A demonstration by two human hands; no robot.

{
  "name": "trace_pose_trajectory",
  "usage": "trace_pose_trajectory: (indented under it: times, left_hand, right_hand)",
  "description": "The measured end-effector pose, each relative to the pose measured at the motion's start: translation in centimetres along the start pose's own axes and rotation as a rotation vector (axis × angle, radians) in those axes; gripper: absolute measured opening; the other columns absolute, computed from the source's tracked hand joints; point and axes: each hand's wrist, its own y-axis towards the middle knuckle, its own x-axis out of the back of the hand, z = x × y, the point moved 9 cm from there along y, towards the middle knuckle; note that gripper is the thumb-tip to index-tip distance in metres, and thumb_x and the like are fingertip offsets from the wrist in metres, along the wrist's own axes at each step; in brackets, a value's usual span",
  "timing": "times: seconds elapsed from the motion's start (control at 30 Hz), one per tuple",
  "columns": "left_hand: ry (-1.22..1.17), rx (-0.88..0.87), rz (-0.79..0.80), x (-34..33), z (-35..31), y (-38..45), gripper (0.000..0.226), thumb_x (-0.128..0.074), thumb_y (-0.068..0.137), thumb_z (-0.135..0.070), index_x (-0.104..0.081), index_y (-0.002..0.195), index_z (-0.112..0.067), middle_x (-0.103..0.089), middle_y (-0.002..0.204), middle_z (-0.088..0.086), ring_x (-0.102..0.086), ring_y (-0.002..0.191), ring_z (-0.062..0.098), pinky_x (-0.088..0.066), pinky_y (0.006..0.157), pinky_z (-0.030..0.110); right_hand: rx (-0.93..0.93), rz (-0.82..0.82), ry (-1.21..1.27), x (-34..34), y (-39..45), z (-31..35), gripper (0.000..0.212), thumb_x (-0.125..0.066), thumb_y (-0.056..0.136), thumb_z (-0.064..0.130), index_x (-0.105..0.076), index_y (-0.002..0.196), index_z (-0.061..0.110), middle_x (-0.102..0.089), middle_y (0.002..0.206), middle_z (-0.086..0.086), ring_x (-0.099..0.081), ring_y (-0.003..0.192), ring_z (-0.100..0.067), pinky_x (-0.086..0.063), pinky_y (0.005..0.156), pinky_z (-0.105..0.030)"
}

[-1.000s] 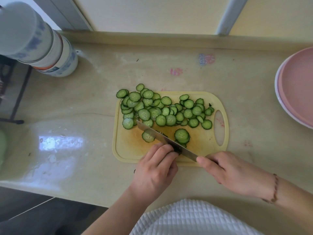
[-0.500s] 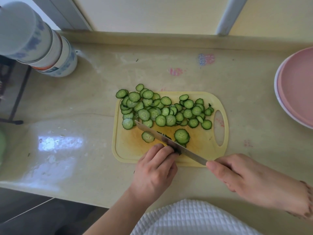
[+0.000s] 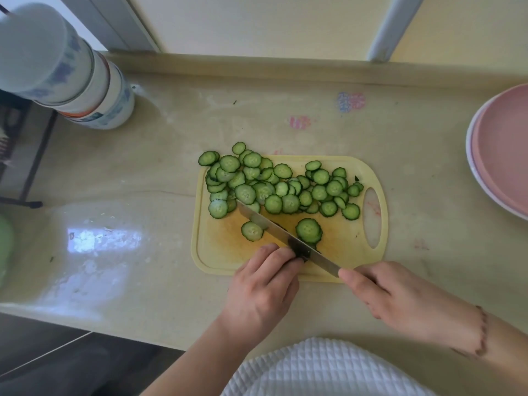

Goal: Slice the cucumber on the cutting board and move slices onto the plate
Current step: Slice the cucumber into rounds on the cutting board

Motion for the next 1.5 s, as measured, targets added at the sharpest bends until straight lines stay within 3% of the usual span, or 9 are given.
trace_pose_trajectory:
  times: [0.17, 0.53, 0.67, 0.87, 1.1, 1.5]
  left_hand:
    - [0.004, 0.004, 0.003, 0.0, 0.1, -0.1, 0.011, -0.073, 0.09, -0.001, -0.076, 0.1, -0.002, -0.069, 0.104, 0.008, -0.066, 0.094, 0.028, -0.056, 0.077, 0.036]
    - [0.011, 0.005, -0.011, 0.0, 0.0, 0.0, 0.01, -0.073, 0.089, 0.0, -0.076, 0.098, -0.002, -0.071, 0.102, 0.008, -0.067, 0.092, 0.029, -0.057, 0.073, 0.036]
    - [0.011, -0.001, -0.003, -0.1, 0.0, -0.1, 0.009, -0.072, 0.09, -0.002, -0.076, 0.098, -0.002, -0.071, 0.104, 0.008, -0.067, 0.093, 0.029, -0.057, 0.075, 0.037]
    - [-0.005, 0.003, -0.003, 0.1, 0.0, 0.1, 0.014, -0.064, 0.09, 0.0, -0.076, 0.098, -0.001, -0.069, 0.104, 0.01, -0.065, 0.093, 0.03, -0.056, 0.074, 0.037]
    - [0.027, -0.007, -0.002, 0.0, 0.0, -0.2, 0.013, -0.066, 0.091, 0.0, -0.077, 0.098, -0.001, -0.07, 0.102, 0.01, -0.067, 0.094, 0.029, -0.057, 0.074, 0.036]
    - [-0.006, 0.004, -0.01, 0.2, 0.0, 0.1, 0.012, -0.071, 0.087, 0.003, -0.077, 0.096, -0.002, -0.071, 0.101, 0.008, -0.067, 0.094, 0.028, -0.057, 0.079, 0.033]
  right_hand:
    - [0.023, 0.015, 0.047, 0.6, -1.3, 0.2, 0.077, -0.028, 0.077, 0.089, -0.035, 0.064, 0.013, -0.03, 0.056, 0.003, -0.029, 0.051, -0.015, -0.031, 0.049, -0.042]
    - [0.007, 0.036, -0.005, 0.4, -0.9, 0.7, 0.064, -0.026, 0.082, 0.08, -0.036, 0.063, 0.019, -0.031, 0.056, 0.002, -0.03, 0.05, -0.014, -0.032, 0.05, -0.035]
    - [0.008, 0.026, -0.057, -0.7, 0.6, 0.8, 0.063, -0.025, 0.083, 0.073, -0.041, 0.064, 0.016, -0.034, 0.054, 0.002, -0.03, 0.045, -0.01, -0.031, 0.046, -0.024]
    - [0.007, -0.017, -0.056, 0.0, 0.4, 0.8, 0.062, -0.026, 0.083, 0.074, -0.039, 0.063, 0.016, -0.034, 0.053, 0.002, -0.029, 0.045, -0.01, -0.03, 0.046, -0.025]
    - [0.039, 0.036, 0.048, 0.8, -1.2, 1.4, 0.078, -0.028, 0.08, 0.084, -0.036, 0.065, 0.007, -0.03, 0.057, -0.001, -0.028, 0.051, -0.019, -0.027, 0.05, -0.04]
    - [0.041, 0.026, -0.016, 0.8, -1.0, 1.7, 0.075, -0.027, 0.082, 0.081, -0.038, 0.064, 0.008, -0.033, 0.055, 0.002, -0.03, 0.049, -0.014, -0.029, 0.048, -0.033]
